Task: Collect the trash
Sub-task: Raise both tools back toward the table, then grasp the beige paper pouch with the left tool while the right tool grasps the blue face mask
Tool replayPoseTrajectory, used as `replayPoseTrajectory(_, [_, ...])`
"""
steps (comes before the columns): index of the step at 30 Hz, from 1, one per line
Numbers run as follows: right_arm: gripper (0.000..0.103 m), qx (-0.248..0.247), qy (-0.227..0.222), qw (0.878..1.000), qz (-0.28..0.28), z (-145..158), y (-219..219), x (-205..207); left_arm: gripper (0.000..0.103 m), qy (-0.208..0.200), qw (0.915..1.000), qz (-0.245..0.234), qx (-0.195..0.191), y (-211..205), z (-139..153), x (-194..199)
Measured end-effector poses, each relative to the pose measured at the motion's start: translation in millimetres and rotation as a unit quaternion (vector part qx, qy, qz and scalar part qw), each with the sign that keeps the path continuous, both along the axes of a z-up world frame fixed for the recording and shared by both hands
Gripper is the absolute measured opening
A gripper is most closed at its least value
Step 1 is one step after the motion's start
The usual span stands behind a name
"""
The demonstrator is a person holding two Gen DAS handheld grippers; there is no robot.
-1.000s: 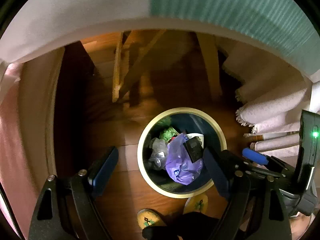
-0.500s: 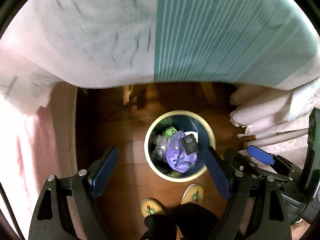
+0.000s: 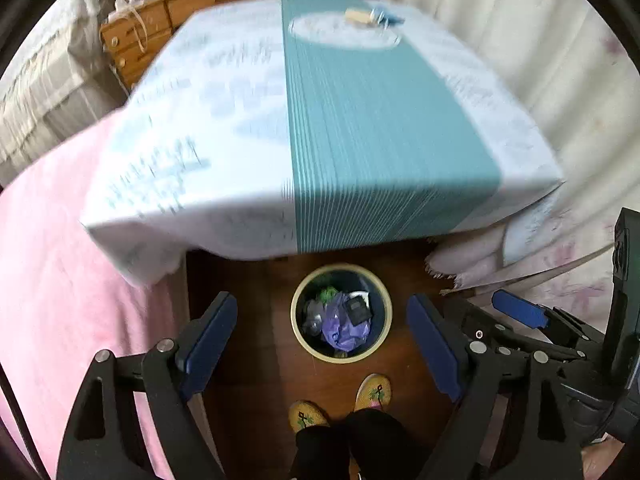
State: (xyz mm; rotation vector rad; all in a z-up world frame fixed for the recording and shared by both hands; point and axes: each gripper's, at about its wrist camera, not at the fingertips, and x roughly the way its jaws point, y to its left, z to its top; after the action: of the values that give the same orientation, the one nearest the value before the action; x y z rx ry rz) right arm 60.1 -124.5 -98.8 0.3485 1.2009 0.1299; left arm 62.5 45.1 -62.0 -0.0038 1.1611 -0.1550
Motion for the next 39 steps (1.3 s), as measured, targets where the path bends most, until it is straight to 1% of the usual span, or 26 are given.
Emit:
replayPoseTrajectory(3, [0.074,-0.003,-0.027,1.0,-0.001,41.2,2.1,-7.6,0.086,-0.028,0.9995,-0.012,0.004,6.0,42.7,-6.0])
replayPoseTrajectory(5, [0.074,-0.007,-0.044,0.999,-0.001,64.0,3.6,-12.5,0.086,-0.043,0.9989,-0.018,0.004,6.5,62.9,-9.1])
replayPoseTrajectory(7, [0.074,-0.008,-0.061,0.998,-0.001,82.2,5.2,-17.4,0.086,-0.066,0.9976,-0.023,0.001,11.6,89.2,-12.7])
replayPoseTrajectory(10, [0.074,-0.016,-0.087,0.996,-0.001,107.2,8.6,-26.3,0.086,-0.091,0.9956,-0.024,-0.003,16.8,113.6,-17.8])
replayPoseTrajectory(15, [0.074,-0.031,-0.121,0.992,-0.004,137.7,14.6,-31.7,0.086,-0.124,0.992,-0.023,-0.006,30.4,144.1,-23.3])
replayPoseTrajectory(20, [0.074,-0.042,-0.15,0.988,-0.012,164.0,18.4,-30.2,0.085,-0.143,0.9896,-0.017,-0.006,41.8,157.0,-24.6])
replayPoseTrajectory(24, [0.074,-0.044,-0.164,0.985,-0.018,177.2,20.7,-20.9,0.086,-0.159,0.9871,-0.014,-0.003,47.7,165.8,-22.5])
replayPoseTrajectory(29, [0.074,-0.05,-0.169,0.984,-0.014,186.2,24.4,-7.8,0.085,-0.174,0.9846,-0.012,0.005,51.3,175.2,-10.1])
replayPoseTrajectory(33, [0.074,-0.054,-0.167,0.984,-0.009,188.9,22.0,9.9,0.085,-0.186,0.9825,0.001,0.017,49.7,180.7,11.7])
replayPoseTrajectory(37, [0.074,-0.043,-0.161,0.986,-0.005,185.4,8.5,45.8,0.085,-0.17,0.9854,0.017,0.007,48.0,174.9,49.1])
replayPoseTrajectory(39, [0.074,-0.037,-0.156,0.987,-0.003,181.6,-1.3,71.6,0.085,-0.162,0.9864,0.028,0.011,43.0,167.5,74.2])
